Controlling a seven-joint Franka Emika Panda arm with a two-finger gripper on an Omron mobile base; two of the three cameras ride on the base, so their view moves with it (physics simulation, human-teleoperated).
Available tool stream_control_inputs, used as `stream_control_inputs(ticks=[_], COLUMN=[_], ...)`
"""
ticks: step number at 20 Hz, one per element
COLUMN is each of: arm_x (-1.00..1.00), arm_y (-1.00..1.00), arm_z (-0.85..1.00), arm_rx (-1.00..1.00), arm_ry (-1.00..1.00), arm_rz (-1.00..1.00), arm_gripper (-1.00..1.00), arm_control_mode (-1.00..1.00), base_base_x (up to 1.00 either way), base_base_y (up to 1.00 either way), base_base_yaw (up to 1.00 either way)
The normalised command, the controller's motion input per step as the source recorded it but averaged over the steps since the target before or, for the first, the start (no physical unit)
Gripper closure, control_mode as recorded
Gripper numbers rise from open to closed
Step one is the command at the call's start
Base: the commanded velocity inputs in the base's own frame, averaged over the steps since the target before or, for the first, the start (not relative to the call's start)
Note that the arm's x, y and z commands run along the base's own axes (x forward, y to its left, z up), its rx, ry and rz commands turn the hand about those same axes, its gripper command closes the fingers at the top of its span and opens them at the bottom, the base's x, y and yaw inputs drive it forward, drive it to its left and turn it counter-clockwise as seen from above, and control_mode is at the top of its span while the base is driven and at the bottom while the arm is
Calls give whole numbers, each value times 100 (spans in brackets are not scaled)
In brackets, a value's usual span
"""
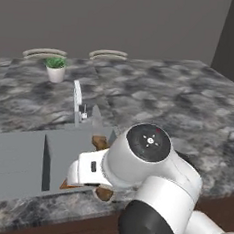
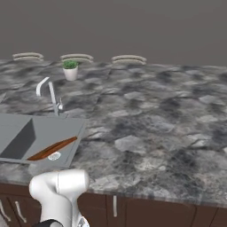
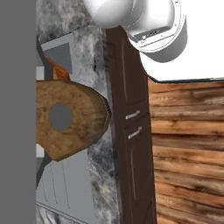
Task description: Move the cutting board and knife to the sink. Then move spray from the cabinet to the counter.
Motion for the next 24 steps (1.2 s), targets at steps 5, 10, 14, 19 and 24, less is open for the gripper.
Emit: stream_control_inputs(ticks=[5, 10, 14, 19, 24], arm_x=[66, 35, 3, 23, 51], arm_y=[-2, -2, 0, 0, 2], arm_z=[-29, -18, -10, -53, -51], arm_rx=[1, 0, 0, -1, 0], arm_ry=[67, 59, 14, 38, 38], arm_rz=[3, 8, 3, 2, 4], arm_gripper=[100, 100, 100, 100, 100], arm_control_mode=[-100, -100, -100, -100, -100], base_base_x=[0, 0, 0, 0, 0], base_base_y=[0, 0, 0, 0, 0], base_base_yaw=[0, 0, 0, 0, 0])
